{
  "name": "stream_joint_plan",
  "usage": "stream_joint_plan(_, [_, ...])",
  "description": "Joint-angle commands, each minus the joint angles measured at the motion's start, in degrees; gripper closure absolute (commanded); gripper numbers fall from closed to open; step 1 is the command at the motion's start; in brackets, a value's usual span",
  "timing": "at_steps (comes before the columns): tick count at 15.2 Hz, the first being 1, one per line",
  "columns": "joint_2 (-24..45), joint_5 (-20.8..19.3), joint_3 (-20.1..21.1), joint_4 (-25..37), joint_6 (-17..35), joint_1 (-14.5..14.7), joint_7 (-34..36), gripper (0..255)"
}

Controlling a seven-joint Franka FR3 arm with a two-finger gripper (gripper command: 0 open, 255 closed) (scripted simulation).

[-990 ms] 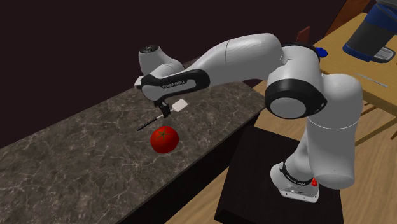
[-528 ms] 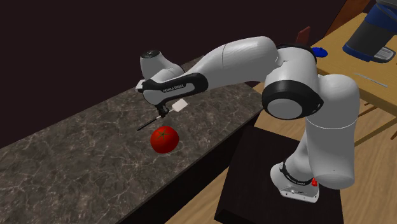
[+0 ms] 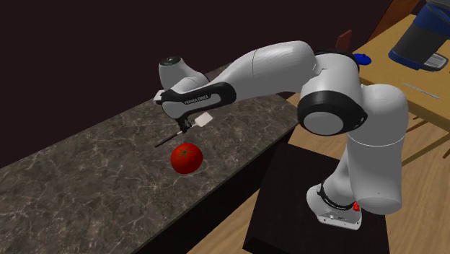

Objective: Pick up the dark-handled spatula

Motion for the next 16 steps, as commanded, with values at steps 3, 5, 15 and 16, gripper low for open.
stream_joint_plan(3, [-1.1,-0.32,-0.16,1.17,-2.24,0.05,0.29,255])
stream_joint_plan(5, [-1.69,-0.48,-0.24,1.86,-3.5,0.07,0.46,255])
stream_joint_plan(15, [-3.83,-1.14,-0.52,5.78,-9.52,0.11,1.16,255])
stream_joint_plan(16, [-3.83,-1.14,-0.52,5.79,-9.52,0.11,1.15,255])
